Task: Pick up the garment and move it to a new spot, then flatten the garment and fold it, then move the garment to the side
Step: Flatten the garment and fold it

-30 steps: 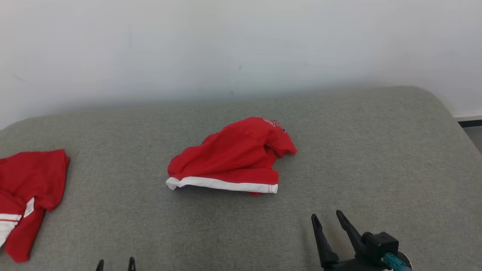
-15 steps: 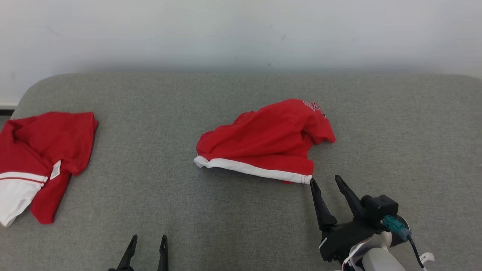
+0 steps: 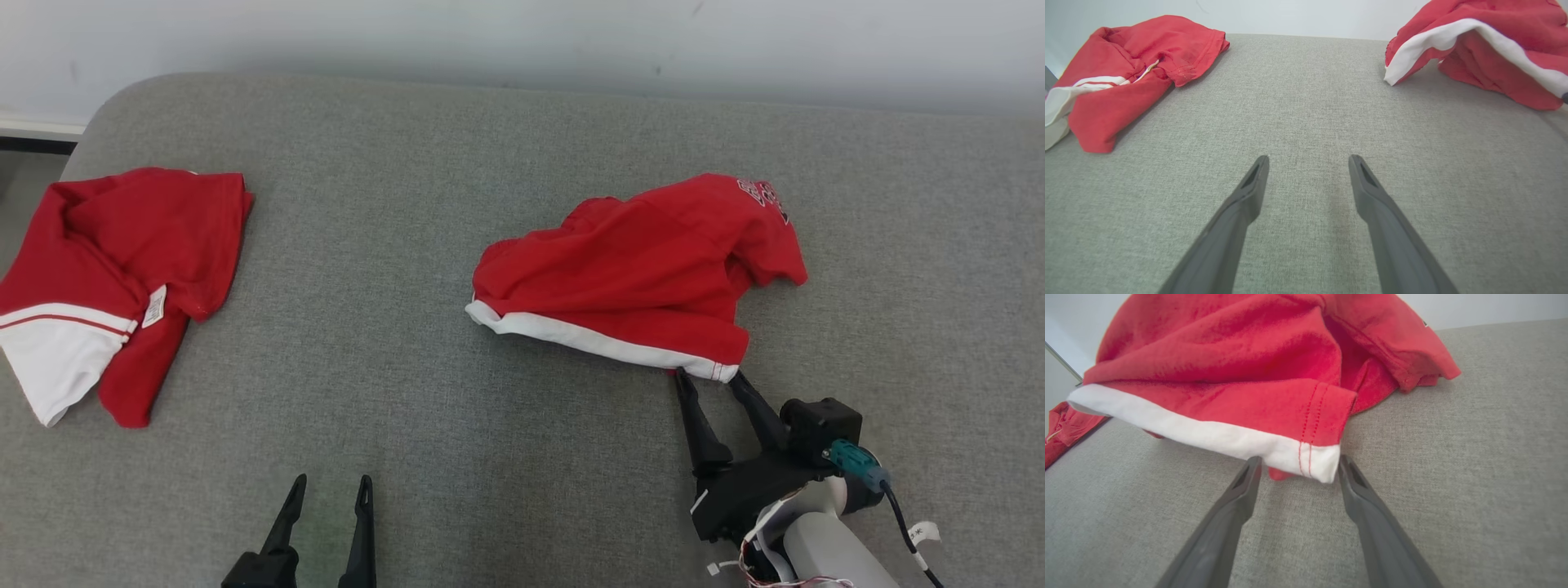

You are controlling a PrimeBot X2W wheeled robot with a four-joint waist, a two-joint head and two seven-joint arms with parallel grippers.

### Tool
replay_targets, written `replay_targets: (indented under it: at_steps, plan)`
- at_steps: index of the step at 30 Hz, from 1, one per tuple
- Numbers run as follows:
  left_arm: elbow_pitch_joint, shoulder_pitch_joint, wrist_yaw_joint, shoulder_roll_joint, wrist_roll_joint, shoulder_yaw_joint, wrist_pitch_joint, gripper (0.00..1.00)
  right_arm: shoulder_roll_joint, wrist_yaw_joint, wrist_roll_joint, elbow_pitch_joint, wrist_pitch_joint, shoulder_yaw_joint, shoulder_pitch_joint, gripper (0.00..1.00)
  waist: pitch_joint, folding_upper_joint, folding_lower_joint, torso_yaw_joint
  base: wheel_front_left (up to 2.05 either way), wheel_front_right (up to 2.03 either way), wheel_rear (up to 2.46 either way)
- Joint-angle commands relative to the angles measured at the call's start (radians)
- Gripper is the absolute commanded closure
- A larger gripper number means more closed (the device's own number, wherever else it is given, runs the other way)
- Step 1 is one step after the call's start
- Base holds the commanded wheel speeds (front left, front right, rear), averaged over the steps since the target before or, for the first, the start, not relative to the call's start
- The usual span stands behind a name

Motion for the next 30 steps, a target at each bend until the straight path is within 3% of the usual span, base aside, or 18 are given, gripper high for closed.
replay_targets:
  at_steps: [1,2,3,4,11,19,30]
  plan:
    - [-0.005,-0.016,0.004,-0.001,-0.01,0.001,-0.003,0.0,0.002,-0.002,0.008,-0.003,0.0,0.002,-0.013,0.35,0.012,-0.0002,-0.0002,0.007,0.0,0.0,0.0]
    - [-0.006,-0.016,0.005,-0.001,-0.011,0.002,-0.003,0.0,0.003,-0.002,0.005,-0.007,0.0,0.002,-0.015,0.66,0.013,-0.0002,-0.0002,0.007,0.0,0.0,0.0]
    - [-0.007,-0.015,0.005,-0.001,-0.012,0.003,-0.003,0.0,0.002,-0.002,0.005,-0.009,0.0,0.003,-0.016,0.79,0.014,-0.0002,-0.0002,0.006,0.0,0.0,0.0]
    - [-0.006,-0.014,0.004,-0.001,-0.013,0.003,-0.003,0.0,0.0,-0.002,0.003,-0.013,0.0,0.001,-0.018,1.0,0.014,-0.0002,-0.0002,0.005,0.0,0.0,0.0]
    - [0.007,0.014,-0.002,-0.001,-0.011,0.019,-0.003,0.0,-0.008,-0.002,0.016,-0.066,0.0,-0.032,0.022,1.0,-0.023,-0.0002,-0.0002,-0.035,0.0,0.0,0.0]
    - [0.028,0.054,-0.016,-0.002,-0.011,0.037,-0.003,0.0,-0.067,-0.002,0.014,-0.141,0.0,-0.096,0.121,1.0,-0.113,-0.0002,-0.0002,-0.135,0.0,0.0,0.0]
    - [0.042,0.073,-0.025,-0.001,-0.015,0.013,-0.003,0.0,-0.116,-0.002,-0.009,-0.068,0.0,-0.156,0.235,1.0,-0.169,-0.0002,-0.0002,-0.209,0.0,0.0,0.0]
